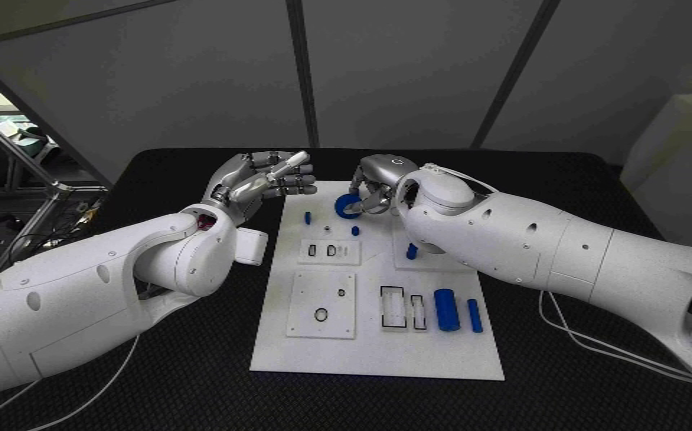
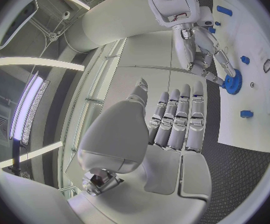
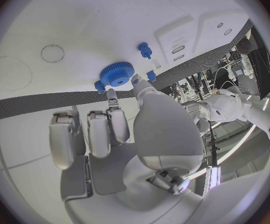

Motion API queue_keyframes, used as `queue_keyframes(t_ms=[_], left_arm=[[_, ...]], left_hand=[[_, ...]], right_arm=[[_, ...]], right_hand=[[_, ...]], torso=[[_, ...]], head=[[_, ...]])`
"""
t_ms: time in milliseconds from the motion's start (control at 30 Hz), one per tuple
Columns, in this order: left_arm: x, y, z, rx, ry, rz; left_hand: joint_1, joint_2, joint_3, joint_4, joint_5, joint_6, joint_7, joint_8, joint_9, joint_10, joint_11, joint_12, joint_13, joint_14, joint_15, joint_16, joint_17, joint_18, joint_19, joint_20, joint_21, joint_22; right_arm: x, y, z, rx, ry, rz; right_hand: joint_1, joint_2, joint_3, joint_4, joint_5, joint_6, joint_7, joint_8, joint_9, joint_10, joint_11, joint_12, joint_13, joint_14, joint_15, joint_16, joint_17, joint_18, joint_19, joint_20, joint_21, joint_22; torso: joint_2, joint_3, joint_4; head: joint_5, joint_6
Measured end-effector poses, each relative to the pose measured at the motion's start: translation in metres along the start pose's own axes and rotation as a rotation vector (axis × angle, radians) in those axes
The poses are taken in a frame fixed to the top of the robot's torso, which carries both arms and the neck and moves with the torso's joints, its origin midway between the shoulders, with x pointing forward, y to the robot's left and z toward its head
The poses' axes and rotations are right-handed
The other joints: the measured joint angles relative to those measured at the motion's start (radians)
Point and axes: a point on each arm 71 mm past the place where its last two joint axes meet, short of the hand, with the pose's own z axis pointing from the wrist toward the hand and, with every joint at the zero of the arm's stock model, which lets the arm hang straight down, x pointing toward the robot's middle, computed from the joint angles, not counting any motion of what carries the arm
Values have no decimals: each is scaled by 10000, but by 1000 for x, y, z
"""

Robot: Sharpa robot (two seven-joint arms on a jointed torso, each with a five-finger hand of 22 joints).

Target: Assemble the parts on the task board

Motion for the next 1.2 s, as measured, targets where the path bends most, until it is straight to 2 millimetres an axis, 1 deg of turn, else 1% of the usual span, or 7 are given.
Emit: queue_keyframes(t_ms=[233, 300, 533, 800, 933, 1067, 1200], left_arm=[[0, 0, 0, -1, -11, 6], [-1, 0, 0, -1, -17, 8], [-1, 0, 0, -1, -31, 15], [-5, 0, 0, -3, -110, 54], [-8, 0, -1, -7, -162, 81], [-9, 0, -1, -10, -184, 91], [-9, 0, -1, -12, -195, 95]], left_hand=[[0, 0, 0, 0, 0, 0, 0, 0, 0, 0, 0, 0, 0, 0, 0, 0, 0, 0, 0, 0, 0, -11], [0, 0, 0, 0, 0, 0, 0, 0, 1, 0, 0, 0, 0, 0, 0, 0, 0, 0, 0, 0, 0, -11], [0, 0, 0, 0, 0, 0, 0, 0, 1, 0, 0, 0, 0, 0, 0, 0, 0, 0, 0, 0, 0, -10], [0, 0, 0, 0, 0, 0, 0, 1, 1, 0, 0, 0, 0, 0, 0, 0, 0, 0, 0, 0, 0, -9], [0, 0, 0, 0, 0, 0, 0, 1, 2, 0, 0, 0, 1, 0, 0, 0, 0, 0, 0, 0, 0, -8], [0, 0, 0, 0, 0, 0, 0, 1, 2, 0, 0, 0, 0, 0, 0, 0, 0, 0, 0, 0, 0, -8], [0, 0, 0, 0, 0, 0, 0, 1, 2, 0, 0, 0, 1, 0, 0, 0, 0, 1, 0, 0, 1, -17]], right_arm=[[2, -1, 0, 62, 281, 8], [2, -2, 0, 91, 323, 33], [-1, -14, -5, 233, 87, 243], [-21, -49, -35, 18, -1110, 1177], [-30, -78, -56, 50, -1330, 1720], [-37, -108, -74, 217, -1425, 2219], [-41, -133, -87, 345, -1535, 2588]], right_hand=[[-455, 210, -26, 721, 27, 0, 0, 0, 2, 0, 0, 0, 0, 0, 0, 0, -1, 0, 0, 0, 0, 0], [-511, 167, -26, 864, 47, -2, -2, -1, 0, 0, 0, 0, 0, 0, 0, 0, 0, 0, 0, 0, 0, 0], [-469, 49, -45, 990, 109, -37, 34, -1, -2, 0, -1, 83, 0, 0, -1, 0, -1, 0, 0, 0, 0, 0], [-247, -167, -18, 1017, 158, -105, 38, -1, -12, 0, -1, 70, 0, 0, -1, -19, -2, -1, -35, 35, 0, 0], [309, -154, 131, 800, 158, -44, -16, -1, 4, 0, -1, -87, 0, 0, -1, -112, -2, 0, -35, 34, 0, 0], [888, -238, 180, 325, 158, 20, 15, -1, 10, 0, -1, -262, 0, 1, -1, -165, -2, 0, -35, 34, 0, 0], [1386, -399, 213, -169, 158, 96, -60, -1, 10, 0, -1, -347, 0, 0, -1, -218, -2, -1, -35, 34, 0, 0]], torso=[[0, 0, 1], [0, 0, 1], [0, 7, 1], [-16, 17, -23], [-30, 19, -60], [-51, 32, -134], [-68, 57, -214]], head=[[-6, 9], [-6, 11], [-7, 35], [-15, 109], [-42, 152], [-101, 182], [-144, 207]])
